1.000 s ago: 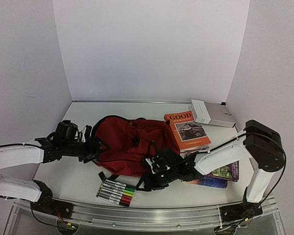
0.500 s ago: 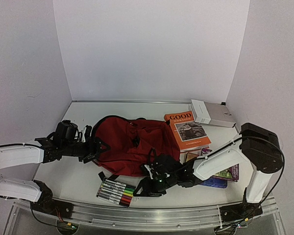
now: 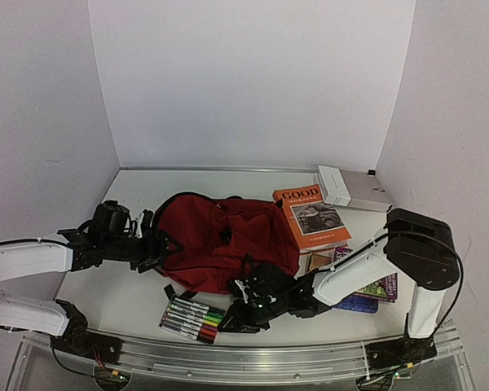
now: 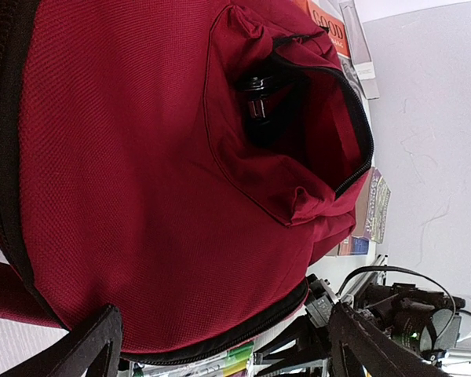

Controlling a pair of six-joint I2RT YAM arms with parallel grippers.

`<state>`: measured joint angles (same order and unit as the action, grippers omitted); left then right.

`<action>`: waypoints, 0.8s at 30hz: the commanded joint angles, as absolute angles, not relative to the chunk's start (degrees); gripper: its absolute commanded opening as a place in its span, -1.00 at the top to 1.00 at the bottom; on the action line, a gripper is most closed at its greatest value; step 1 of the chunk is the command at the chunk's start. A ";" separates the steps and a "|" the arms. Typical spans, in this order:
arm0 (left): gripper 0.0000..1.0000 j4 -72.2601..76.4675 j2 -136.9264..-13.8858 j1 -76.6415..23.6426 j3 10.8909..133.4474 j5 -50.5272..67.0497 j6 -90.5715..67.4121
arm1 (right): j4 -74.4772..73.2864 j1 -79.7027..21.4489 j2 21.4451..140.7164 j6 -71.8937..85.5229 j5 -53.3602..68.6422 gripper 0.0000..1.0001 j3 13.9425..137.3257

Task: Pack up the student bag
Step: Pick up the stationery from the center of the board.

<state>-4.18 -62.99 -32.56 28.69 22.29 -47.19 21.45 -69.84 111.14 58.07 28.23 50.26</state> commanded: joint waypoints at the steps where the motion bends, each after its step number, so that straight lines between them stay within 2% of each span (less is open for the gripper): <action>1: -0.83 -6.16 -61.51 -32.24 30.21 22.21 -45.54 | 27.04 -70.14 112.12 61.54 27.89 0.69 51.32; 4: -0.83 -7.33 -60.85 -32.26 30.91 22.39 -43.84 | 28.26 -70.16 109.97 62.53 27.52 0.94 50.79; 6: -0.83 -8.47 -60.30 -32.26 31.87 22.66 -42.19 | 28.19 -70.14 107.28 62.39 26.75 1.00 50.01; 13: -0.84 -13.96 -58.49 -32.25 38.01 23.93 -34.16 | 21.22 -70.49 95.65 55.69 25.14 1.00 50.37; 24: -0.90 -14.54 -55.99 -32.33 45.60 30.57 -23.54 | -0.39 -70.41 83.99 44.20 13.86 1.00 66.12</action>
